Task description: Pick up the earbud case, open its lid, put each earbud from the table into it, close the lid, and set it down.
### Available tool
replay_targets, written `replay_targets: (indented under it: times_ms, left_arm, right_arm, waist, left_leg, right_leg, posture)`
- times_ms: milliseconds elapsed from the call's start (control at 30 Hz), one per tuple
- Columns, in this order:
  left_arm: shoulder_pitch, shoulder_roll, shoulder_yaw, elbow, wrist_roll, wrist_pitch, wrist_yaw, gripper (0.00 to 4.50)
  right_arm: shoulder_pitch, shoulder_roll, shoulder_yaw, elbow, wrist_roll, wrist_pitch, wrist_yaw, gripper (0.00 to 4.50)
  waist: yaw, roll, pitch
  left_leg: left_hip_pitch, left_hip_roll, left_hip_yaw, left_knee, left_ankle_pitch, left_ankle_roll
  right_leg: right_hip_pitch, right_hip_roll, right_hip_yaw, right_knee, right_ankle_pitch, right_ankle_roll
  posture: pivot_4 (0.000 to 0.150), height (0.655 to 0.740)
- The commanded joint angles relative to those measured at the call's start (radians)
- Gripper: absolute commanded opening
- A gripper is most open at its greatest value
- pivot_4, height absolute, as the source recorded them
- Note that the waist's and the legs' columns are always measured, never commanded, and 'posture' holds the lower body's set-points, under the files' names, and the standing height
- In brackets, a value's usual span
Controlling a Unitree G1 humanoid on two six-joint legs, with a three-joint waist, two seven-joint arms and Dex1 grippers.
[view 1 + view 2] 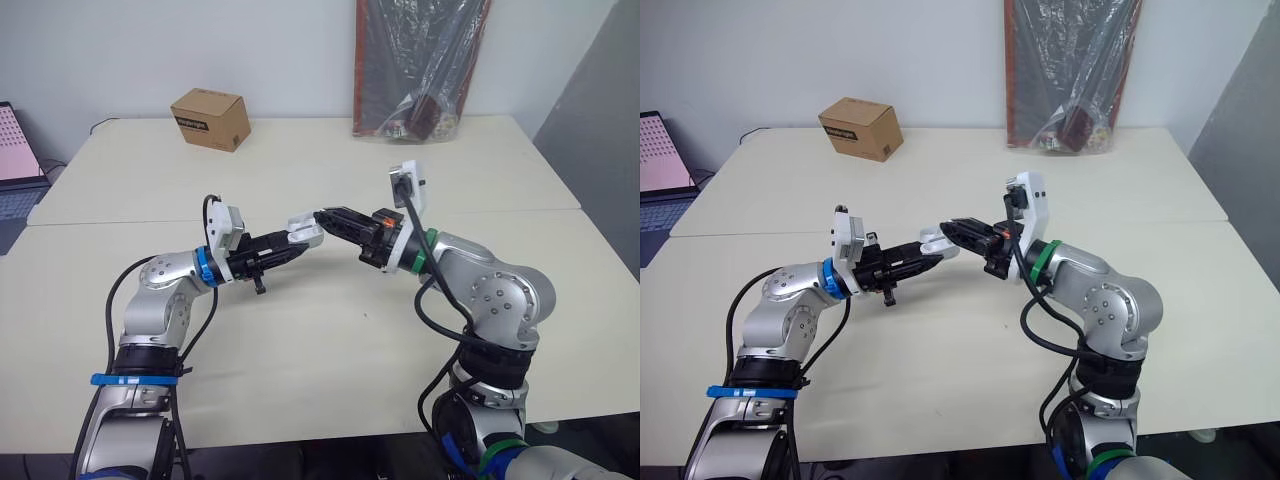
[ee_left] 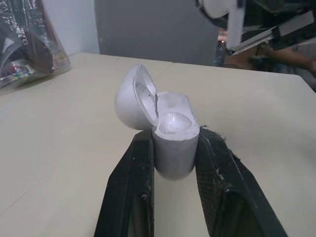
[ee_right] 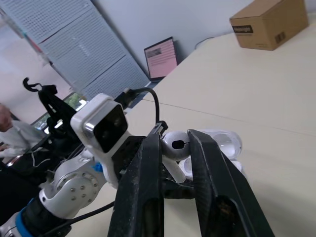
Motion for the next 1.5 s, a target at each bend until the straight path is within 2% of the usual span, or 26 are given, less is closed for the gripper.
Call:
replay_targets:
  times_ms: [33,600,1200,1500]
  left_arm:
    - [-0.019,-0.001,0.014,-0.024,-0.011,-0.003,0.006,0.78]
    - [-0.05,0.003,0.039,-0.059,-0.054,0.071,0.033,0.78]
    - [-0.031,-0.005,0.042,-0.129,-0.073,0.113,0.06,0.78]
    - [-0.062,-0.048,0.077,-0.159,-0.104,0.136,0.151,0.78]
  right_arm:
    - [-0.009,0.015,0.088,-0.005,-0.005,-0.11,-0.037,0.4]
    - [0.013,-0.049,0.26,0.094,-0.038,-0.328,-0.136,0.4]
    - [0.014,-0.072,0.289,0.138,-0.029,-0.394,-0.167,0.4]
    - [0.035,-0.09,0.334,0.127,-0.062,-0.394,-0.204,0.4]
  waist:
    - [-0.007,0.0,0.0]
    - [-0.013,0.0,0.0]
    - [-0.014,0.0,0.0]
    - [-0.014,0.0,0.0]
  left_leg:
    - [0.0,0.0,0.0,0.0,0.0,0.0]
    - [0.0,0.0,0.0,0.0,0.0,0.0]
    - [-0.001,0.0,0.0,0.0,0.0,0.0]
    - [-0.001,0.0,0.0,0.0,0.0,0.0]
  right_leg:
    - [0.0,0.0,0.0,0.0,0.0,0.0]
    - [0.0,0.0,0.0,0.0,0.0,0.0]
    - [0.0,0.0,0.0,-0.001,0.0,0.0]
    - [0.0,0.0,0.0,-0.001,0.0,0.0]
  posture:
    - [0.15,0.74]
    - [0.15,0.74]
    - [0.15,0.74]
    - [0.15,0.74]
